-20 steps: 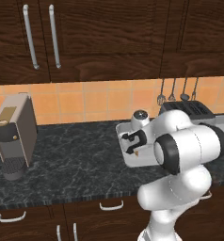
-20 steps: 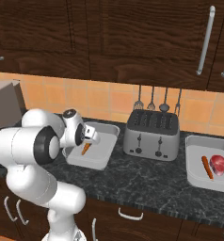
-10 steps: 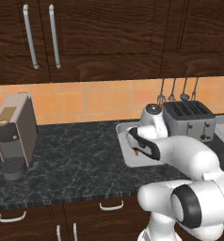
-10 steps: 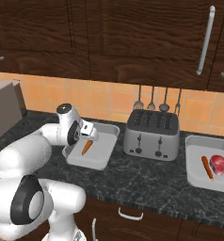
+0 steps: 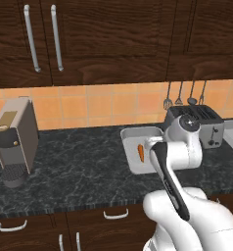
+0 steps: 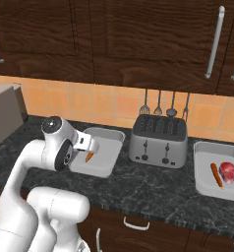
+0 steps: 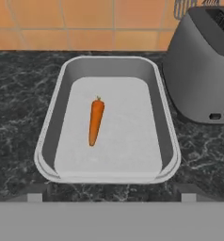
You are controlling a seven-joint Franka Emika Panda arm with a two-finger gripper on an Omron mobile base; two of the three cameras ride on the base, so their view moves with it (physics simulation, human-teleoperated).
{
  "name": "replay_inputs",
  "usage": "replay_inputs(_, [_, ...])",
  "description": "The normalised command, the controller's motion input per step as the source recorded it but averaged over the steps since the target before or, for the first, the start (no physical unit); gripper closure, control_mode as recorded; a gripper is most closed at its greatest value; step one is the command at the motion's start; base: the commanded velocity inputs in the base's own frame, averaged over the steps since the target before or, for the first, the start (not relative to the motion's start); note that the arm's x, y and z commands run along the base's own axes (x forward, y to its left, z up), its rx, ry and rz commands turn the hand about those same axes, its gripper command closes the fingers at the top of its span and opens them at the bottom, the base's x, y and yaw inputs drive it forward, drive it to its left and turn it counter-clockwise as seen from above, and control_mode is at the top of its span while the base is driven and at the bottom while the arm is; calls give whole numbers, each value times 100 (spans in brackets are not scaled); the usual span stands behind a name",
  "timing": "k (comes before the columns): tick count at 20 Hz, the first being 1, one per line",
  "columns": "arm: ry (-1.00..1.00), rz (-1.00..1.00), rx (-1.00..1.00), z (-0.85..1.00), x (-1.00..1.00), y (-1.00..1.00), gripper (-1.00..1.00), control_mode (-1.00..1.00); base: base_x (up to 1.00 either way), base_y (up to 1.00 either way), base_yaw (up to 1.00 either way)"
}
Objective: Place one carrot and one steak in each tupperware on the nearby counter, to pack two identical lunches.
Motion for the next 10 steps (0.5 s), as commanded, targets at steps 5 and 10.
replay_inputs(5, [-9,2,0,49,-100,0,-100,-100,0,0,0])
replay_inputs(10, [-2,0,-4,-11,-97,2,-100,-100,0,0,0])
